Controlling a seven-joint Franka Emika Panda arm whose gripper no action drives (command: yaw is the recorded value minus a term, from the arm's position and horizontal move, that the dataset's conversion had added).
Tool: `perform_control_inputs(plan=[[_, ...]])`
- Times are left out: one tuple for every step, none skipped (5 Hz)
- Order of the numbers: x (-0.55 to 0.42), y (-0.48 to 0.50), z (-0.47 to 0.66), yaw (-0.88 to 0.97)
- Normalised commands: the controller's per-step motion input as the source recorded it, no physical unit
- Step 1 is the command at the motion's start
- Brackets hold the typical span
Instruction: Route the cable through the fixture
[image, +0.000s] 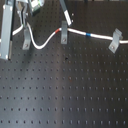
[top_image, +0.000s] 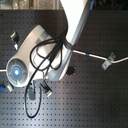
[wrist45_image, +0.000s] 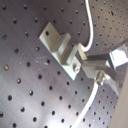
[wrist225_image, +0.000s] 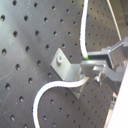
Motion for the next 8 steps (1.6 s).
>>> perform_control_inputs(plan=[[0.292,-0.482,0.15,0.0],[0.309,-0.624,0.08,0.0],[0.196,-0.06,-0.01,-0.09],[0.439,-0.085,-0.02,-0.31],[0.508,-0.083,0.0,-0.35],[0.429,-0.052,-0.02,-0.39],[0.418,-0.18,0.02,-0.2],[0.359,-0.324,0.07,-0.09]])
